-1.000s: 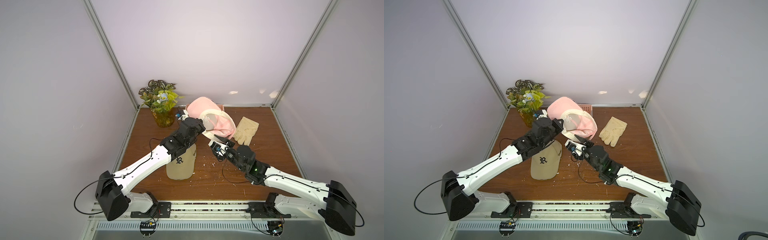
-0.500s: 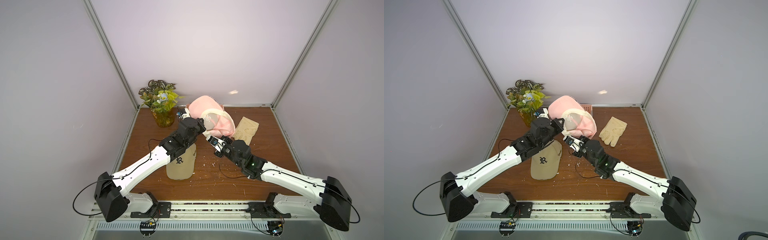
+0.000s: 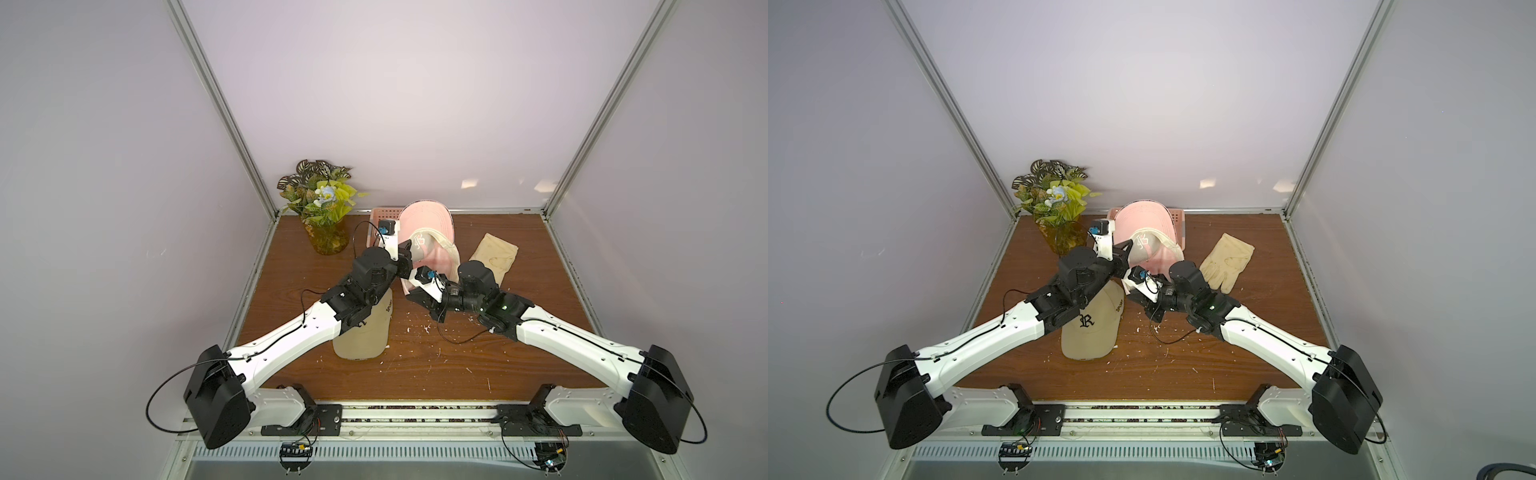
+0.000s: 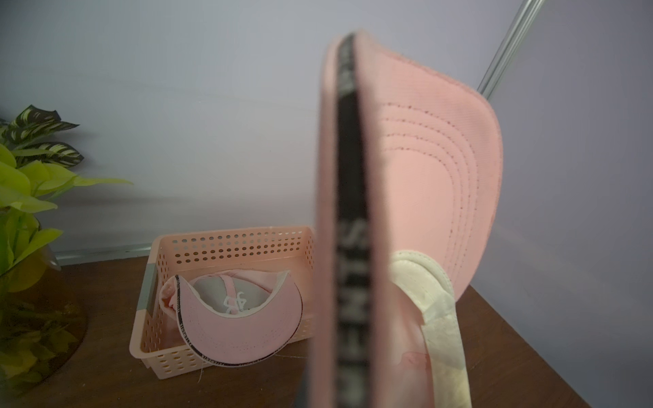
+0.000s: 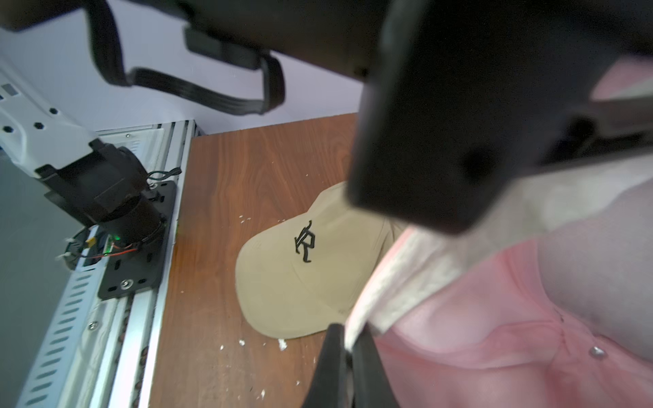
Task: Turn the baseball cap inside out
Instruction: Turn over the baseball cap.
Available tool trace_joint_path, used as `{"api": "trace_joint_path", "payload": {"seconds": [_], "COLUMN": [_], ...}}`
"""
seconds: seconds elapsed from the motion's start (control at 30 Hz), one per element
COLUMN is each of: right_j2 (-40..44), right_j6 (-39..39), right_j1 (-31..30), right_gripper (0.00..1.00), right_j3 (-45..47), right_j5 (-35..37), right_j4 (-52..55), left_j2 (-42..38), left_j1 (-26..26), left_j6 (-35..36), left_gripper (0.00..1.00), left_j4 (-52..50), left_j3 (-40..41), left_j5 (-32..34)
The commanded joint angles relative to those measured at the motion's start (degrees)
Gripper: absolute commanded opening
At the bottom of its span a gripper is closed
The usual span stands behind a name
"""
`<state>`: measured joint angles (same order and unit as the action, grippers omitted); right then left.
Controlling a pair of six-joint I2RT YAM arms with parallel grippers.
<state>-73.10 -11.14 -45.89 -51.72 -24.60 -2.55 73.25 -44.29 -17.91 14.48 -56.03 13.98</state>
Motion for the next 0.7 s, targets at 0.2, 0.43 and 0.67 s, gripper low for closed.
{"api": "trace_joint_path", "payload": {"seconds": [0.2,0.43,0.67], "right_j2": [13.1,13.1,7.7], "right_j6": [6.8,5.9,4.3], "right_j1": [0.8,0.9,0.9], "right_gripper": [0.53,0.43,0.33], "right_j3": [7.2,7.5,6.5], "right_j5": [15.4,33.7,38.3], "right_j4": [-9.0,-18.3,-26.0], "left_j2": [-3.6,-3.3,-2.4], "left_j1": [0.9,0.9,0.9], "left_j6": [3.8,-3.1,-7.8], "left_gripper": [0.00,0.00,0.00], "left_j4": [7.7,8.5,9.0], "left_j3": [1.3,3.3,3.0], "left_j5": [-4.5,-11.2,-17.0]}}
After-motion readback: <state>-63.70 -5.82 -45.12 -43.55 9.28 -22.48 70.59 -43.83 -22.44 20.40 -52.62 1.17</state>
